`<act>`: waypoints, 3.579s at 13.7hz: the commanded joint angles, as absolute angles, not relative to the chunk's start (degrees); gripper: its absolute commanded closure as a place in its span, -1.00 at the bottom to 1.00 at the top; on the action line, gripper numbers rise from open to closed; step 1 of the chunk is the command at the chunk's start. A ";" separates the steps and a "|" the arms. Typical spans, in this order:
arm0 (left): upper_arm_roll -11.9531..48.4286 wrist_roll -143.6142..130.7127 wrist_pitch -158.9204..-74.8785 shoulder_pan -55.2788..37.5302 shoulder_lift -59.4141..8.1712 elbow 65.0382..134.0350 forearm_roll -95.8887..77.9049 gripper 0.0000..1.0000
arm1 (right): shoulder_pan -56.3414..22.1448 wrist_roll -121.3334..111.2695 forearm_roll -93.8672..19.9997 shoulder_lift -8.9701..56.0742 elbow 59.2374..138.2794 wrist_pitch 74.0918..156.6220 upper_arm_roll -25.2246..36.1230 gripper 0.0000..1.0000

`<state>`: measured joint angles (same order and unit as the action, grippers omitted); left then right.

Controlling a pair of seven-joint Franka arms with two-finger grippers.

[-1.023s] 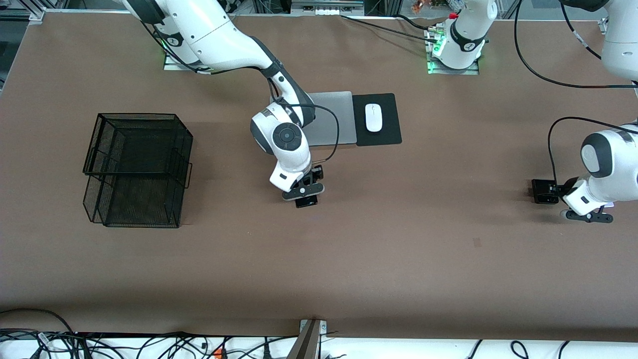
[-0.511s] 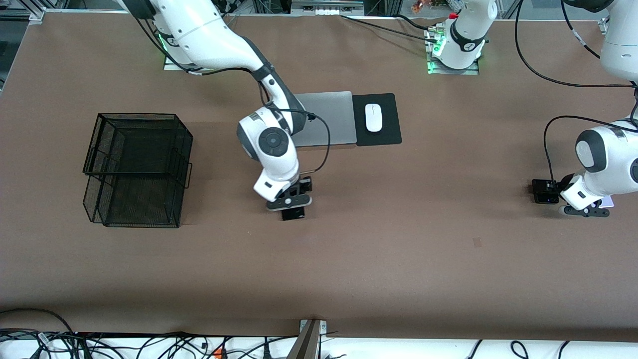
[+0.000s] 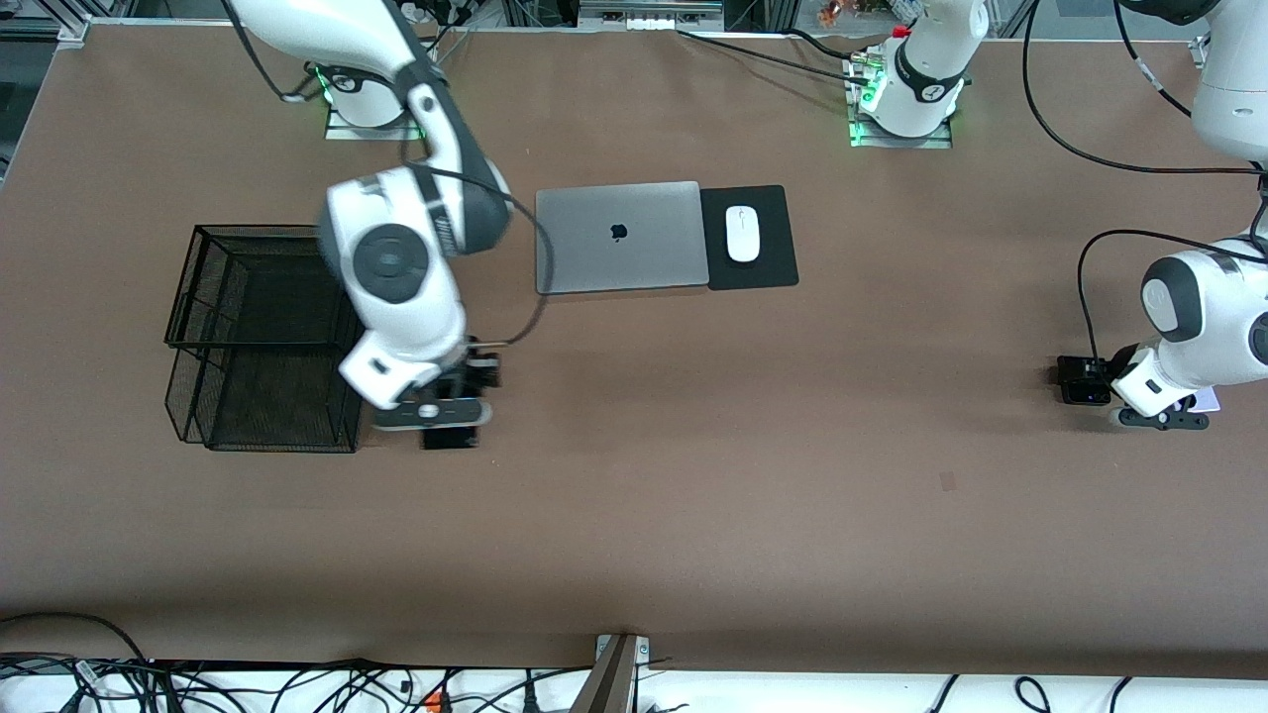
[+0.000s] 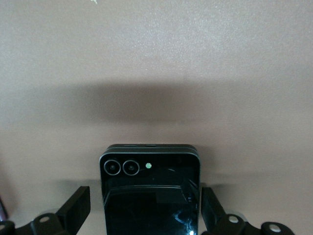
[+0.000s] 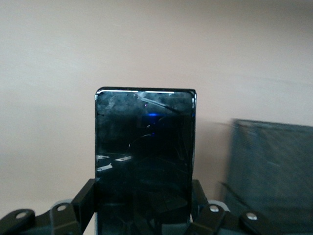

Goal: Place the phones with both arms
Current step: 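Carry the bar phone into the basket while the left gripper grasps the flip phone, then release the bar phone in the basket while the left gripper carries the flip phone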

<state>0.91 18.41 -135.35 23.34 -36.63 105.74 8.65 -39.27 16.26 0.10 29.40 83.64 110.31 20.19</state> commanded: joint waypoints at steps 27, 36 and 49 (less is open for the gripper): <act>1.93 11.45 -123.84 14.79 -35.59 92.29 9.40 0.58 | -37.09 -15.82 0.79 1.49 129.55 125.06 47.55 1.00; 1.93 -8.32 -112.61 -0.51 -35.60 84.30 9.32 0.58 | -37.00 -15.12 0.35 5.45 129.55 129.37 47.55 0.94; 2.11 -36.82 -106.26 -21.17 -37.18 80.42 4.83 0.58 | -37.35 -14.24 -0.44 6.06 125.61 128.33 47.29 -0.98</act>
<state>2.99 -34.98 -107.57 -19.15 -36.37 81.86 6.08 -36.91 -15.04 0.00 6.20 128.17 129.73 47.29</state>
